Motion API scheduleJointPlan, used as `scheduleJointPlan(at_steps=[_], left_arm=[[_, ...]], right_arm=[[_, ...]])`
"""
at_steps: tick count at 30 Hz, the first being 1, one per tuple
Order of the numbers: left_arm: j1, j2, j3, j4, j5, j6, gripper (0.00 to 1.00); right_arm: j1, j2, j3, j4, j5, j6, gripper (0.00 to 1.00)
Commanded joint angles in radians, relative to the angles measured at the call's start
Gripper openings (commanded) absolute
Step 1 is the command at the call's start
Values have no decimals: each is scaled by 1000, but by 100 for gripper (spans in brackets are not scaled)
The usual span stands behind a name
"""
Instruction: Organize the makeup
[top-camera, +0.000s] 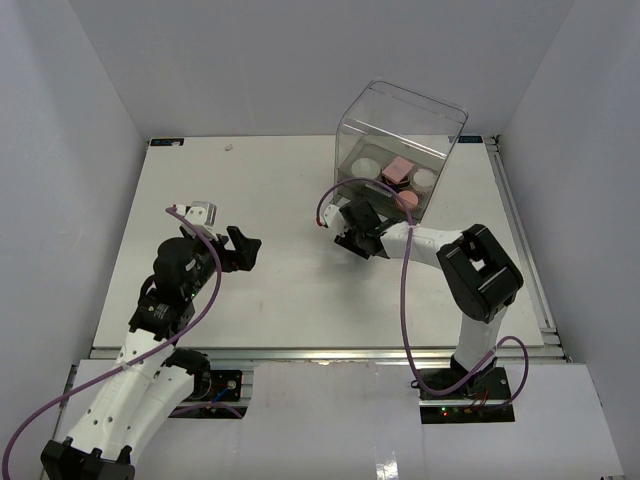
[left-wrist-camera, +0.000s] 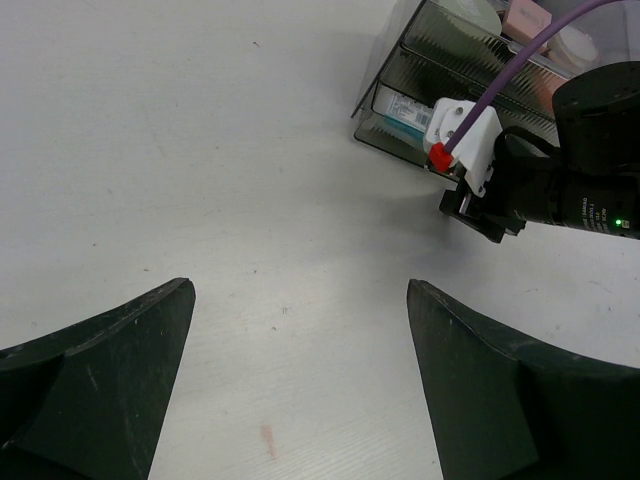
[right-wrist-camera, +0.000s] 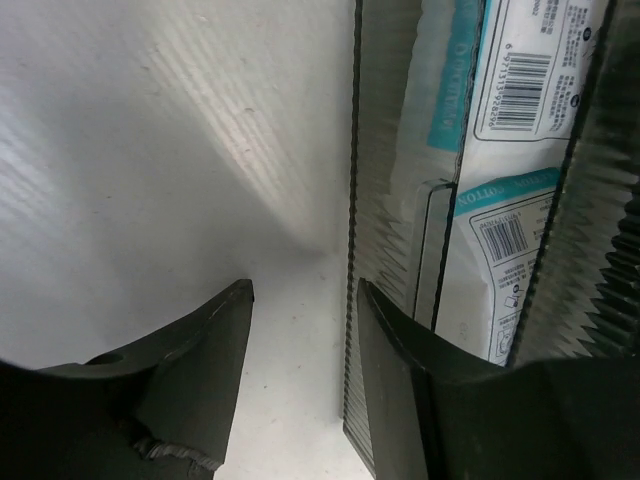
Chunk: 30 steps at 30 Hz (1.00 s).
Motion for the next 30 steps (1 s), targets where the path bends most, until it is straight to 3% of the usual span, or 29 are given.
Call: scheduleJointPlan(at_steps=[1,9,21,24,25,30], left_arm=[[1,-10,-7,15,-7,7,98],[1,-11,-6,15,-9,7,98],[1,-12,-7,15,-9,7,98],[1,-12,-7,15,-7,7,98],[0,-11,-8,16,-2,8,98],[1,-3,-8,53,104,33,98]], right_arm=[[-15,33,36,42,78,-34,56],[-48,54,67,47,100,-70,62],[-69,26,45,42,63,-87,64],[-68,-48,35,-49,-115,-59,64],[-69,-73,40,-96,-245,-47,65],[-69,-355,1,-248,-657,-3,74]])
